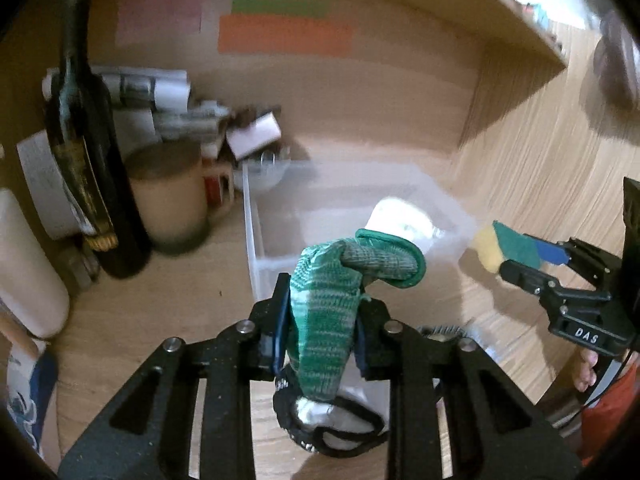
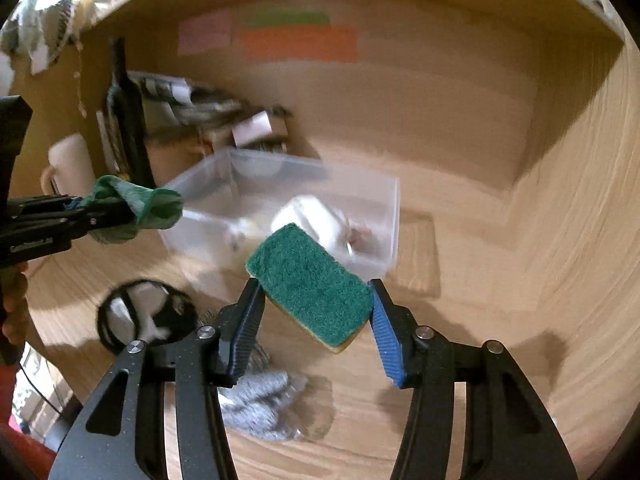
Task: Organize soft objects
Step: 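Lift the sock with the left tool into the clear box while the right tool releases the sponge there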
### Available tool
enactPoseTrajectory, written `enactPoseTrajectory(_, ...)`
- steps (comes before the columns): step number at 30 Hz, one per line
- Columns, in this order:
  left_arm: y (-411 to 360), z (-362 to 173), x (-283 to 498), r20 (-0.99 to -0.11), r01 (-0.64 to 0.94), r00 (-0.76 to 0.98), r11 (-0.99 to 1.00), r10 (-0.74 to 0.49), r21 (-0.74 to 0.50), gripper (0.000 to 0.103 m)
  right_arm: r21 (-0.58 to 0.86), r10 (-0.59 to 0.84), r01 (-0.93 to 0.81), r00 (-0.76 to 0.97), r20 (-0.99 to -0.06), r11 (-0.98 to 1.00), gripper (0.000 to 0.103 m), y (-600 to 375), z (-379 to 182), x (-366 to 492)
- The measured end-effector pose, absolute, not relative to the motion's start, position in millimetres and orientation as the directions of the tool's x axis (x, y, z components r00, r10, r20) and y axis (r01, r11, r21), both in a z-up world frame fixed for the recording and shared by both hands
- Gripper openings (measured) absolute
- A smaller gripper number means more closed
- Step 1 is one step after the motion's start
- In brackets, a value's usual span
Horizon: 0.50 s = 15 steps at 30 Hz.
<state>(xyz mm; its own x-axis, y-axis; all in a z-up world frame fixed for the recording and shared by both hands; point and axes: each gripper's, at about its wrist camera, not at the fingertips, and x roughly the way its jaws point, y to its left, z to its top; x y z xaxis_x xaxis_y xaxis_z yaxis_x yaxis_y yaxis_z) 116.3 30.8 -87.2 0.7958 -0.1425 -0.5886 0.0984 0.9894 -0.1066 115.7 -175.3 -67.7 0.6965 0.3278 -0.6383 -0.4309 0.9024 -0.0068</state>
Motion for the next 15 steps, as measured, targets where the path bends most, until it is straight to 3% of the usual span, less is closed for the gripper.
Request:
enactPoseTrajectory(8,22.7,-48.2,129.2,-0.502,0.096,0.855,0.991,-0.131,-0.096,0.027,-0.005,0.382,-0.456,0.752,-0.537,0.890,0.049,-157.8,-28.1,126.3)
enactPoseTrajectory(15,16.8,-43.1,156.2,-0.504,0.078,0.856,0.992,-0.116,-0.096,0.027,0.020,0.393,-0.450,0.755,-0.525,0.893,0.049,-138.9,-25.0,155.2)
